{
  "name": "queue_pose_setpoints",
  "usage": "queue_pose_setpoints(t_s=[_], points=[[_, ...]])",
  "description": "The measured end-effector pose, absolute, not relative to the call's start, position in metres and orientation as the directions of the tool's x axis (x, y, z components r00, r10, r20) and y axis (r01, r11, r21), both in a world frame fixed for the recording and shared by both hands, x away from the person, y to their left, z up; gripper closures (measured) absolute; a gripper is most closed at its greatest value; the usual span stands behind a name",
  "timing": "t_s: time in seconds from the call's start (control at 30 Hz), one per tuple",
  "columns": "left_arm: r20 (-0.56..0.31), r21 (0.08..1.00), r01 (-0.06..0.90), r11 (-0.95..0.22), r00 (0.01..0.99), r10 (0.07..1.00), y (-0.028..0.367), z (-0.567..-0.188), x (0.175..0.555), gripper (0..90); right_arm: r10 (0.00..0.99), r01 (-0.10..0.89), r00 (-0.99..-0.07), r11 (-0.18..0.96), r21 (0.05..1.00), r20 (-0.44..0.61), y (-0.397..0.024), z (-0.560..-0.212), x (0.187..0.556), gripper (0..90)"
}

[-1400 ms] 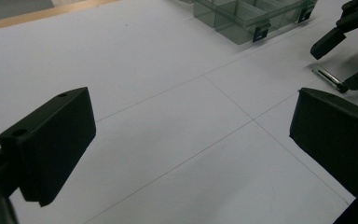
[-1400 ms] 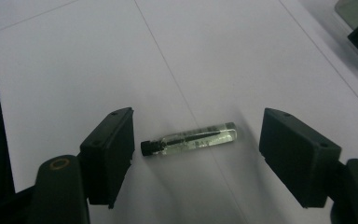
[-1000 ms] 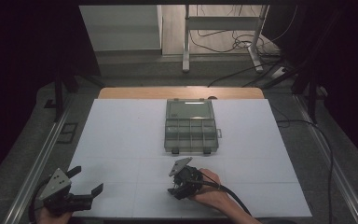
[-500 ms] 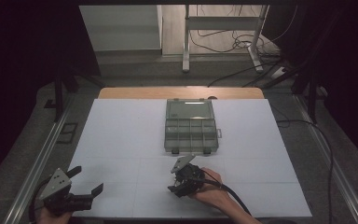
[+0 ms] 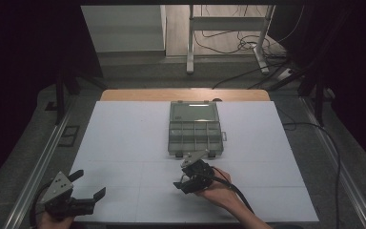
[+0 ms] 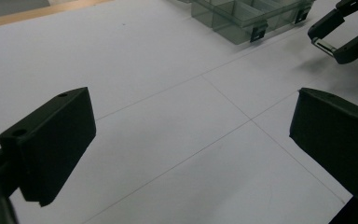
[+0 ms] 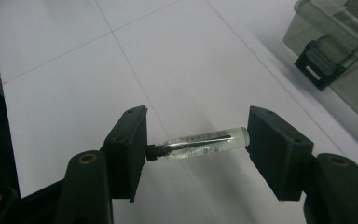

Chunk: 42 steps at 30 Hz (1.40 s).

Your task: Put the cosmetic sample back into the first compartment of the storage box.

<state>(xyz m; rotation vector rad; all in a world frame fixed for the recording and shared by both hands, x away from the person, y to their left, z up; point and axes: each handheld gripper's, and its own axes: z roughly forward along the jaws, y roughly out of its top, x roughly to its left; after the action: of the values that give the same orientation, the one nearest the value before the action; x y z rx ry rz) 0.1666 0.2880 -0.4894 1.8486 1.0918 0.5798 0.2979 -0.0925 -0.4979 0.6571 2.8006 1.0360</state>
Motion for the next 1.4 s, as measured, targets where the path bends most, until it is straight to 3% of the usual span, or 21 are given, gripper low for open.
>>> queue_pose_setpoints(t_s=[1.4], points=[[-0.039,0.865,0.449,-0.226,0.509,0.86,0.287,-0.49,0.167,0.8,0.535,0.42,-0.843,0.586,0.693,0.058,-0.098,-0.477,0.341,39.7]])
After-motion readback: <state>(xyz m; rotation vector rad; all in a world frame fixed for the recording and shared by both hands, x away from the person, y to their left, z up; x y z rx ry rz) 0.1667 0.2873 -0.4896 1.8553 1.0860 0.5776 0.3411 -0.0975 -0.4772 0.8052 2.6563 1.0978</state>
